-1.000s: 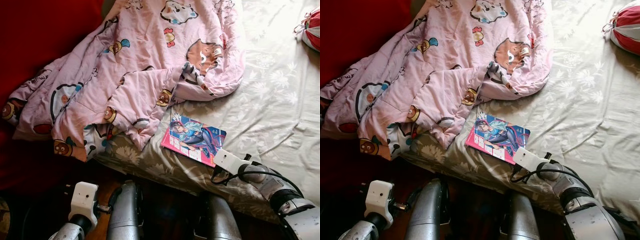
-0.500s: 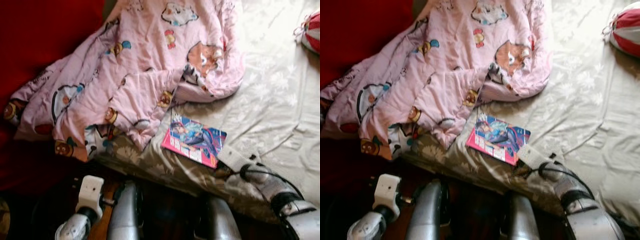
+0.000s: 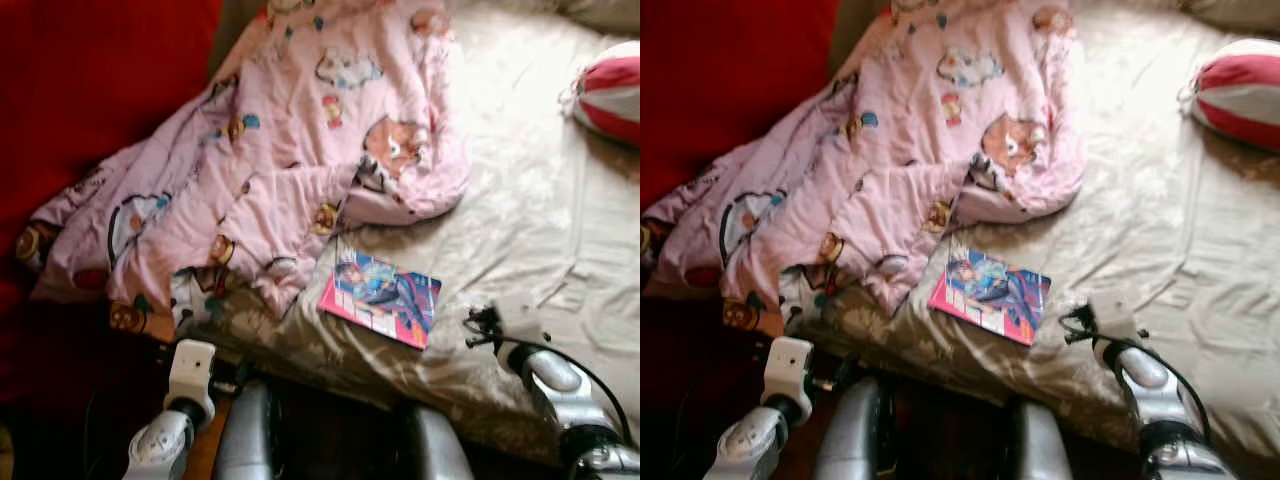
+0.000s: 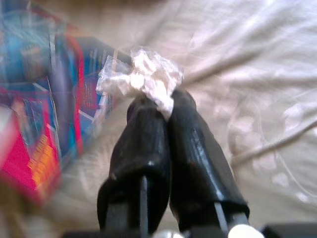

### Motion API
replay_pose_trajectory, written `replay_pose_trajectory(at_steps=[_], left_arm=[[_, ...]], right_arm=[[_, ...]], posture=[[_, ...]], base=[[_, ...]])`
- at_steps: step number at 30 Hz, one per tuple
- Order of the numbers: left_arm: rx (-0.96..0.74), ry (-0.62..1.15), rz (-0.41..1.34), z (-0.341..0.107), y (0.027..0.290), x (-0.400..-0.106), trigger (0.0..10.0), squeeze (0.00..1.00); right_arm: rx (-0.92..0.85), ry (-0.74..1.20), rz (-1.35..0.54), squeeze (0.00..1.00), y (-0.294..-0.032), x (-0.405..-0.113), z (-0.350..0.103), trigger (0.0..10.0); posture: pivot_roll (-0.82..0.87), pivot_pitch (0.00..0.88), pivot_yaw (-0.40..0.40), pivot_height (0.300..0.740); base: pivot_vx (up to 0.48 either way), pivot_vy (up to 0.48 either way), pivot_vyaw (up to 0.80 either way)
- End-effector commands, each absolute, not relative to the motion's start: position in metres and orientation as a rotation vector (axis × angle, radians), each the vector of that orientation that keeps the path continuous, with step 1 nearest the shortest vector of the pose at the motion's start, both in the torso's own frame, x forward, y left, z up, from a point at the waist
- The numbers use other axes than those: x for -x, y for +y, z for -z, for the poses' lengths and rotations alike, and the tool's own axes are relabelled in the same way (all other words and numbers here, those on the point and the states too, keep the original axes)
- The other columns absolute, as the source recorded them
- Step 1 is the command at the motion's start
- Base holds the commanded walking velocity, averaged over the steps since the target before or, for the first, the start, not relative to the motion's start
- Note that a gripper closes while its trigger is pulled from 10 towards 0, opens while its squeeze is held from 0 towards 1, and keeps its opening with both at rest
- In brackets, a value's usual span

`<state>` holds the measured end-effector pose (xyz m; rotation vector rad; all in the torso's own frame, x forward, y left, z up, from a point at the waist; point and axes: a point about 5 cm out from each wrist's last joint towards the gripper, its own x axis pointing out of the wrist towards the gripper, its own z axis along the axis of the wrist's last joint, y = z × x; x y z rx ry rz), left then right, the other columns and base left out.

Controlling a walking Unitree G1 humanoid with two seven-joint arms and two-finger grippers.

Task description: Clean up the room

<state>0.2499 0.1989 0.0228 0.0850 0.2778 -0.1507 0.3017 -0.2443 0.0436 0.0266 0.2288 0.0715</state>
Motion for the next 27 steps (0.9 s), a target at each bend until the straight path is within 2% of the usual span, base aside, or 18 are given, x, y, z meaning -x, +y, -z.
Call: replay_pose_trajectory(at_steps=[1, 6, 9, 11, 16, 22, 27], left_arm=[[-0.082, 0.297, 0.141, -0.015, 0.200, -0.247, 10.0, 0.00], [-0.065, 0.306, 0.122, -0.009, 0.200, -0.249, 10.0, 0.00], [-0.061, 0.311, 0.112, -0.006, 0.201, -0.250, 10.0, 0.00], [-0.054, 0.321, 0.090, -0.003, 0.205, -0.250, 10.0, 0.00], [-0.036, 0.311, 0.059, -0.003, 0.211, -0.248, 10.0, 0.00], [-0.007, 0.328, 0.045, 0.002, 0.211, -0.250, 10.0, 0.00], [0.028, 0.353, 0.039, 0.007, 0.208, -0.252, 10.0, 0.00]], right_arm=[[-0.174, 0.157, -0.003, 0.00, -0.238, -0.289, -0.038, 10.0], [-0.265, 0.157, 0.039, 0.00, -0.219, -0.281, -0.023, 10.0], [-0.283, 0.156, 0.061, 0.00, -0.217, -0.281, -0.021, 10.0], [-0.226, 0.217, 0.127, 0.00, -0.219, -0.280, -0.014, 10.0], [-0.291, 0.208, 0.162, 0.00, -0.222, -0.277, -0.014, 10.0], [-0.252, 0.296, 0.109, 0.00, -0.217, -0.270, 0.000, 10.0], [-0.275, 0.390, 0.173, 0.00, -0.224, -0.254, 0.018, 10.0]], posture=[[0.11, 0.134, -0.007, 0.607], [0.11, 0.112, -0.017, 0.607], [0.11, 0.107, -0.020, 0.607], [0.12, 0.084, -0.029, 0.622], [0.13, 0.067, -0.034, 0.647], [0.13, 0.050, -0.039, 0.682], [0.14, 0.024, -0.046, 0.717]], base=[[0.000, 0.000, 0.00], [0.000, 0.000, 0.00], [0.000, 0.000, 0.00], [0.000, 0.000, 0.00], [0.000, 0.000, 0.00], [0.000, 0.000, 0.00], [0.000, 0.000, 0.00]])
